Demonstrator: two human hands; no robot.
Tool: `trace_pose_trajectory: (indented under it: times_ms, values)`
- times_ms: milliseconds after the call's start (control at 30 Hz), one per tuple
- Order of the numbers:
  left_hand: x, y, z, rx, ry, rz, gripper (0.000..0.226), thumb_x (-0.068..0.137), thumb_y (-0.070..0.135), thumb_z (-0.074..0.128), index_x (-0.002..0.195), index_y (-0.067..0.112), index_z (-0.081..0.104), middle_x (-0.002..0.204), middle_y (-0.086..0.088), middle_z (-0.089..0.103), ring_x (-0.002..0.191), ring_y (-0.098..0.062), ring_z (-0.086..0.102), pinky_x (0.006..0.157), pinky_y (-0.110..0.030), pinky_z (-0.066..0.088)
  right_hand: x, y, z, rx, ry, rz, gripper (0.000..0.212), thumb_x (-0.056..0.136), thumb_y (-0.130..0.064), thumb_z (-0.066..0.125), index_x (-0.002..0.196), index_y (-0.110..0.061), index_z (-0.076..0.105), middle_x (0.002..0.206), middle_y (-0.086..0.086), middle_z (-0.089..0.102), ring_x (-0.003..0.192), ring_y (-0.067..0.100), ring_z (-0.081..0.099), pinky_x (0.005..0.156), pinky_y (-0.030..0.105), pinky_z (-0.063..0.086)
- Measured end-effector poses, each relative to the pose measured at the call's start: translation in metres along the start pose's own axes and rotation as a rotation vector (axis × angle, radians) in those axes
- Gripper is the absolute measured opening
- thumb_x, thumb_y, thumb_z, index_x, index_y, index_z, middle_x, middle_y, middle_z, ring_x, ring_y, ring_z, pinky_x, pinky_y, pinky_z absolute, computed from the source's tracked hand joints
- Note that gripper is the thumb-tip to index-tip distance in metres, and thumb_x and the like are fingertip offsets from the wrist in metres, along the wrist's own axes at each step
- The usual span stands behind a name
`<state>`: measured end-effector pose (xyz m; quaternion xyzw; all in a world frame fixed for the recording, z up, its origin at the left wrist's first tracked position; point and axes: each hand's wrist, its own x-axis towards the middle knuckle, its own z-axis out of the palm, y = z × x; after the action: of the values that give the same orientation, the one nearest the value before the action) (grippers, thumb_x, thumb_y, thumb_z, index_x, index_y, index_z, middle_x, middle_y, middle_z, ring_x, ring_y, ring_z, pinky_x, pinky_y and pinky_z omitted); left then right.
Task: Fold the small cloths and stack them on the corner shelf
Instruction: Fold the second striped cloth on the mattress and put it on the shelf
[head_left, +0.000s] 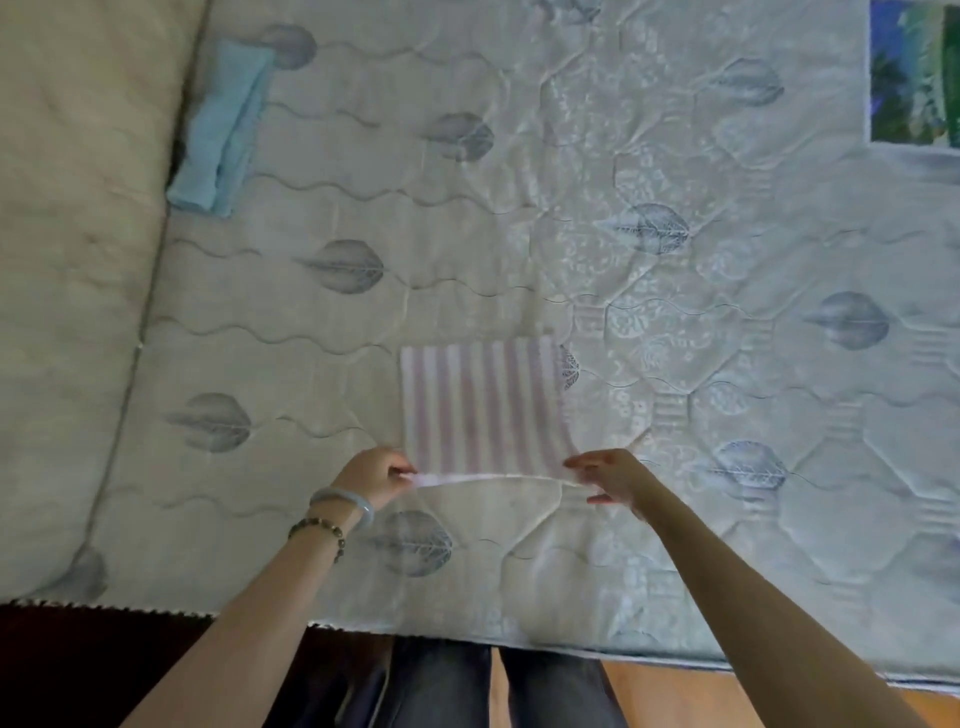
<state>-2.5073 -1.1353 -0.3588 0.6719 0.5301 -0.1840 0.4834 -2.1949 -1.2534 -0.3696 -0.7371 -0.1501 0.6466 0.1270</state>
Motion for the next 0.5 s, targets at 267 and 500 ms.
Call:
trace_pose_trajectory:
  times_ms: [267,500]
  values:
    - [0.029,0.001,-0.008,-0.257,0.174,-0.104,0.013,0.082,0.012,0.064,0.069,0.011,0.063,0.058,0.003,0.056,0.057,-0.013,0.050,0.053,-0.019,0.037,0.023,-0.013,-0.009,-0.021,0.204,-0.189,0.021,0.083,-0.017,0.072,0.095,0.001,0.072,0.077,0.017,0.069,0.072,0.017,0.061,0.077,0.040,0.054]
    - [0.069,0.006,-0.030,-0.658,0.487,-0.255,0.014,0.076,0.012,0.075,0.087,0.010,0.066,0.087,-0.011,0.069,0.085,-0.028,0.065,0.082,-0.037,0.054,0.061,-0.077,-0.002,0.074,0.454,-0.276,0.021,0.078,-0.031,0.076,0.077,-0.011,0.072,0.069,0.003,0.067,0.068,0.019,0.059,0.063,0.024,0.043]
